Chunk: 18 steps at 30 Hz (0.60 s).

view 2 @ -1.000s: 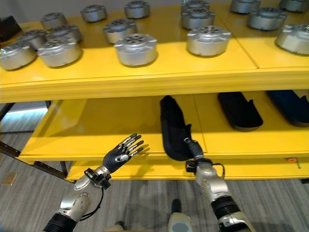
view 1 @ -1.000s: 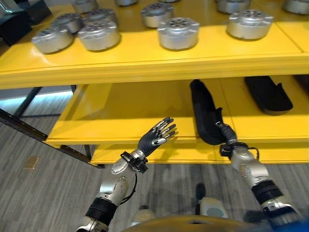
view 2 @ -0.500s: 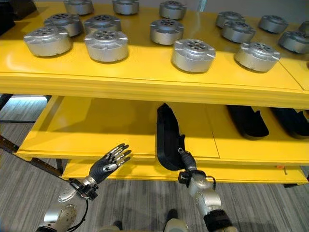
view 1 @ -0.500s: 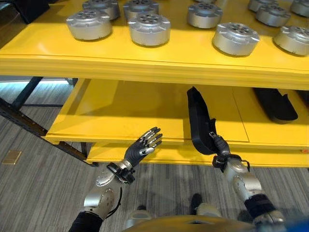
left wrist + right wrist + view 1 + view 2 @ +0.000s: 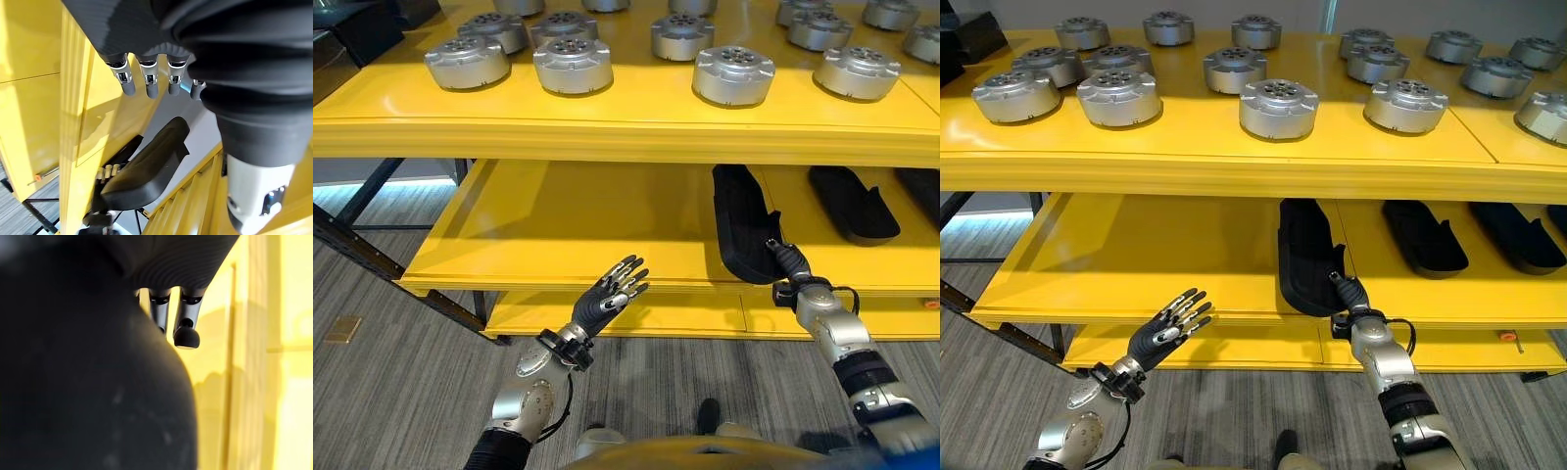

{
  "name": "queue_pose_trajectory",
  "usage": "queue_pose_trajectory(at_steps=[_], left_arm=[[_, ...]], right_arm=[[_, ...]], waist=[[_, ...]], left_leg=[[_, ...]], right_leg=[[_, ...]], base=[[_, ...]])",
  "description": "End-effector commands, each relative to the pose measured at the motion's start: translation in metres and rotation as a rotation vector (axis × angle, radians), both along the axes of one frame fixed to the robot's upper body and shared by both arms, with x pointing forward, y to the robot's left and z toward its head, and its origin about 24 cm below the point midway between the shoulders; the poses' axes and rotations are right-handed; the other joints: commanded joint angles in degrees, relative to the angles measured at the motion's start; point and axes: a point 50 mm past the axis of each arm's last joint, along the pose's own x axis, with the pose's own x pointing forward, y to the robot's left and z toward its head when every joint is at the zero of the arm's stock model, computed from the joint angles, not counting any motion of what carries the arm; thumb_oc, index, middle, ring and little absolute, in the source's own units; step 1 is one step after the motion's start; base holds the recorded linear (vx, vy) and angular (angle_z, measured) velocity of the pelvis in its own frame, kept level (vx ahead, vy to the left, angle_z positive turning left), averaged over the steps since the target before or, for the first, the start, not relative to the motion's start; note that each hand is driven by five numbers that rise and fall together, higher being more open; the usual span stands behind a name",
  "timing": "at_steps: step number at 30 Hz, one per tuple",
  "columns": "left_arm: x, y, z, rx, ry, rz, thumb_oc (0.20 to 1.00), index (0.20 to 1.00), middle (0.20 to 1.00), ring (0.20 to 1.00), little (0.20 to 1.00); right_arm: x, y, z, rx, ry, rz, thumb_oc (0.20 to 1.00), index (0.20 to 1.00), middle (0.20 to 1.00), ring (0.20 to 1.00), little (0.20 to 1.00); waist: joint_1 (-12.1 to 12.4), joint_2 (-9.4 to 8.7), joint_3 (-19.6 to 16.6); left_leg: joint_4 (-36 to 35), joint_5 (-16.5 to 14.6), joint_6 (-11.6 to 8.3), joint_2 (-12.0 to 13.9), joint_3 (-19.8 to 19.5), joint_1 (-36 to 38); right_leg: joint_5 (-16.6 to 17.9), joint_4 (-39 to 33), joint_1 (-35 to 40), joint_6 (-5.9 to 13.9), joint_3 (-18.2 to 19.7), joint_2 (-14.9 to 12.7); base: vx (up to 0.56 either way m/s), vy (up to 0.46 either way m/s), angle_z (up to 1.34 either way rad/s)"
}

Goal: Move parts from the plastic box to the shelf.

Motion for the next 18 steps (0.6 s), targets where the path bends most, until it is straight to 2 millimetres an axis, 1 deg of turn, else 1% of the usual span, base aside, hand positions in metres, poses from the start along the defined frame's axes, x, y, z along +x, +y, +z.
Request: queue_pose_trajectory(at_steps=[1, 2, 6, 7, 13, 15, 18], left_arm=[[0.003, -0.007, 0.014, -0.003, -0.064, -0.059, 1.0, 1.0, 1.0, 1.0, 1.0], [0.004, -0.007, 0.016, -0.001, -0.063, -0.066, 1.0, 1.0, 1.0, 1.0, 1.0], [0.011, -0.007, 0.023, 0.012, -0.07, -0.087, 1.0, 1.0, 1.0, 1.0, 1.0], [0.015, -0.007, 0.028, 0.02, -0.081, -0.102, 1.0, 1.0, 1.0, 1.0, 1.0], [0.024, -0.008, 0.041, 0.048, -0.12, -0.132, 1.0, 1.0, 1.0, 1.0, 1.0], [0.027, -0.01, 0.045, 0.058, -0.131, -0.143, 1.0, 1.0, 1.0, 1.0, 1.0], [0.032, -0.012, 0.053, 0.077, -0.155, -0.167, 1.0, 1.0, 1.0, 1.0, 1.0]], right_arm=[[0.034, -0.005, 0.056, -0.079, -0.196, -0.018, 0.2, 0.2, 0.2, 0.2, 0.2], [0.039, -0.013, 0.062, -0.129, -0.192, -0.038, 0.2, 0.2, 0.2, 0.2, 0.2], [0.05, -0.03, 0.077, -0.203, -0.179, -0.088, 0.2, 0.2, 0.2, 0.2, 0.2], [0.056, -0.043, 0.087, -0.256, -0.186, -0.115, 0.2, 0.2, 0.2, 0.2, 0.2], [0.065, -0.062, 0.108, -0.311, -0.209, -0.178, 0.2, 0.2, 0.2, 0.2, 0.2], [0.068, -0.065, 0.115, -0.315, -0.218, -0.194, 0.2, 0.2, 0.2, 0.2, 0.2], [0.073, -0.072, 0.13, -0.342, -0.234, -0.211, 0.2, 0.2, 0.2, 0.2, 0.2]], waist=[[1.72, -1.66, -0.49], [2.24, -1.65, 0.03], [3.58, -1.32, 1.5], [4.48, -1.05, 2.49], [6.17, -0.77, 5.86], [6.58, -0.59, 6.93], [7.3, -0.24, 9.28]], left_leg=[[1.24, 4.68, 1.0, -1.42, -0.69, -4.35], [1.68, 4.67, 0.96, -1.42, -0.99, -5.02], [2.98, 4.78, 0.83, -1.36, -1.97, -7.33], [4.0, 4.85, 0.73, -1.38, -2.58, -9.25], [6.62, 5.04, 0.51, -0.96, -3.73, -13.22], [7.23, 5.11, 0.48, -0.93, -4.12, -14.32], [8.69, 5.14, 0.43, -1.02, -4.96, -16.82]], right_leg=[[-4.75, 6.84, 2.8, 2.89, -2.34, -5.27], [-4.93, 7.41, 2.23, 2.88, -2.49, -5.21], [-5.43, 8.84, 0.61, 2.8, -2.71, -5.16], [-5.76, 9.81, -0.81, 2.78, -2.84, -5.15], [-6.05, 11.64, -3.5, 2.51, -3.24, -4.98], [-6.18, 12.17, -4.22, 2.42, -3.31, -4.83], [-6.47, 13.21, -5.91, 2.11, -3.39, -4.53]], base=[[-0.01, -0.044, 0.05], [-0.01, -0.048, 0.06], [-0.04, -0.06, 0.1], [-0.08, -0.09, 0.18], [-0.08, -0.085, 0.06], [-0.06, -0.087, 0.02], [-0.09, -0.108, 0.12]])
